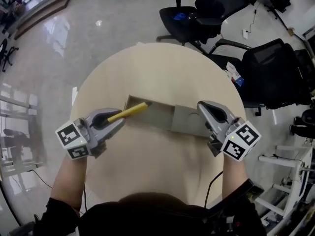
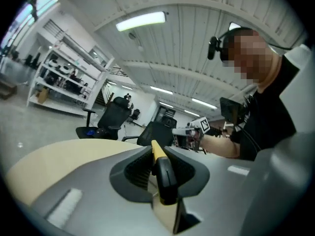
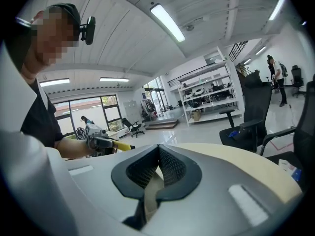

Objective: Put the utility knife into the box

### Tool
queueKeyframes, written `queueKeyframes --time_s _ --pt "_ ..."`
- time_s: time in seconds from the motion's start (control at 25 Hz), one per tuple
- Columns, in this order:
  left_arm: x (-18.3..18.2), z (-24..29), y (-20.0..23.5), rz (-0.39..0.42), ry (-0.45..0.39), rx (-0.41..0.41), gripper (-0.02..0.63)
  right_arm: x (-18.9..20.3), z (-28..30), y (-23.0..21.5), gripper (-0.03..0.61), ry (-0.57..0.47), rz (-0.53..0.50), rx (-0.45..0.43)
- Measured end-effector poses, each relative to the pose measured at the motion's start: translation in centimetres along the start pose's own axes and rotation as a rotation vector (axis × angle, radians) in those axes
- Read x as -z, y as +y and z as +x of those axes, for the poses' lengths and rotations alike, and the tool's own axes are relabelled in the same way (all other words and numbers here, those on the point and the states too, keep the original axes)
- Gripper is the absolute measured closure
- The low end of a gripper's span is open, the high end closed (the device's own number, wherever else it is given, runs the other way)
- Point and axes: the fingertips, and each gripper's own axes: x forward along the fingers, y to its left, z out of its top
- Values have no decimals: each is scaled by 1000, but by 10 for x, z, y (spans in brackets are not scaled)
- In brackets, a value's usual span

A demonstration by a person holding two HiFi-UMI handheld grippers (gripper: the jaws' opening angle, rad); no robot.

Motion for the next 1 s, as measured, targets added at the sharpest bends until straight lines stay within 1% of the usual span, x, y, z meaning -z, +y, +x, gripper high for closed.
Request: queueKeyframes --time_s 0.16,0.28,0.32,0.44,0.48,0.6,0.68,0.8,0.88,1.0 --pt "20 49 -2 115 97 167 548 3 23 -26 563 6 -20 -37" --pt "36 66 2 212 183 257 548 5 42 -33 563 23 -50 -62" --pt "42 67 3 267 215 286 548 7 48 -32 563 32 -59 -69" --pt "69 82 9 491 327 394 548 17 65 -48 563 61 -87 -85" --pt "78 92 12 531 350 419 548 23 70 -59 563 73 -100 -87" --pt "104 115 21 563 375 455 548 44 85 -79 563 120 -151 -95" --pt "120 116 26 605 414 459 548 57 93 -74 563 147 -179 -113" --pt "136 114 31 664 475 464 548 69 99 -64 563 165 -192 -143" --pt "144 115 35 682 506 469 548 74 101 -69 563 163 -174 -145" --pt "156 120 46 685 538 474 548 78 105 -85 563 136 -104 -139"
